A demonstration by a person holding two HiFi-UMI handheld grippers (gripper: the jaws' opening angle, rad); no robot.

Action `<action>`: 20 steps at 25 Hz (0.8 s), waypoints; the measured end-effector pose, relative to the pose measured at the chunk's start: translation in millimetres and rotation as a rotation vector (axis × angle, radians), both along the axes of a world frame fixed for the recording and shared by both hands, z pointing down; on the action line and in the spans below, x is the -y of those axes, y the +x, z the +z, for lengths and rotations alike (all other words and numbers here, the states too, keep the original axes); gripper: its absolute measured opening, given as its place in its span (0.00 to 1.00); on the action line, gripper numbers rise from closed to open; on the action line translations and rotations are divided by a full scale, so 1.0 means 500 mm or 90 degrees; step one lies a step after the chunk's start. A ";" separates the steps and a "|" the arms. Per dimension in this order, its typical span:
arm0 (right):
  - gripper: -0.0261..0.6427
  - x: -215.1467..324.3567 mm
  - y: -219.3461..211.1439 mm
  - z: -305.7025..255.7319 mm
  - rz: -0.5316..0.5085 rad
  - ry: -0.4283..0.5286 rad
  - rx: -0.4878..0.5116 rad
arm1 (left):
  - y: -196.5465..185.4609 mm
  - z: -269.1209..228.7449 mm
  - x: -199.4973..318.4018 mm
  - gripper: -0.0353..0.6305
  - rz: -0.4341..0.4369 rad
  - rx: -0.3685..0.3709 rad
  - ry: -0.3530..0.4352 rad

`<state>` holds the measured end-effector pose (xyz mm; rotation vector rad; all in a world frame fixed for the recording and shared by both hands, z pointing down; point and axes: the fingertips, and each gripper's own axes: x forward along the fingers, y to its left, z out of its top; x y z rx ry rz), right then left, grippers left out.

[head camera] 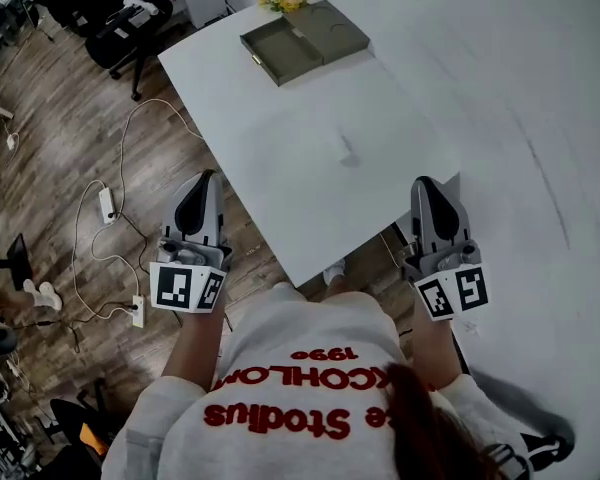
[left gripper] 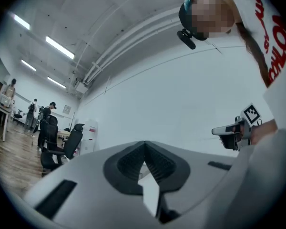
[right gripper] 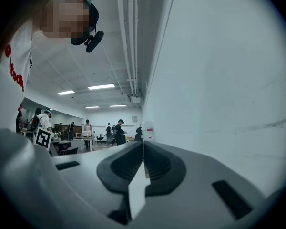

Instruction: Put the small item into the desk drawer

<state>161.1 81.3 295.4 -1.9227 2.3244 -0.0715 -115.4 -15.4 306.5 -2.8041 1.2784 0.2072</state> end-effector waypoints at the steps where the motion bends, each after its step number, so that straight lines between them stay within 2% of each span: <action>1: 0.05 0.023 0.005 -0.005 -0.017 0.000 0.001 | 0.003 -0.004 0.006 0.06 -0.012 0.000 0.001; 11: 0.05 0.226 0.017 -0.021 -0.189 0.000 0.011 | 0.007 -0.021 0.048 0.06 -0.167 0.008 0.004; 20: 0.05 0.324 0.026 -0.018 -0.309 -0.013 0.032 | 0.012 -0.025 0.021 0.06 -0.299 0.034 -0.006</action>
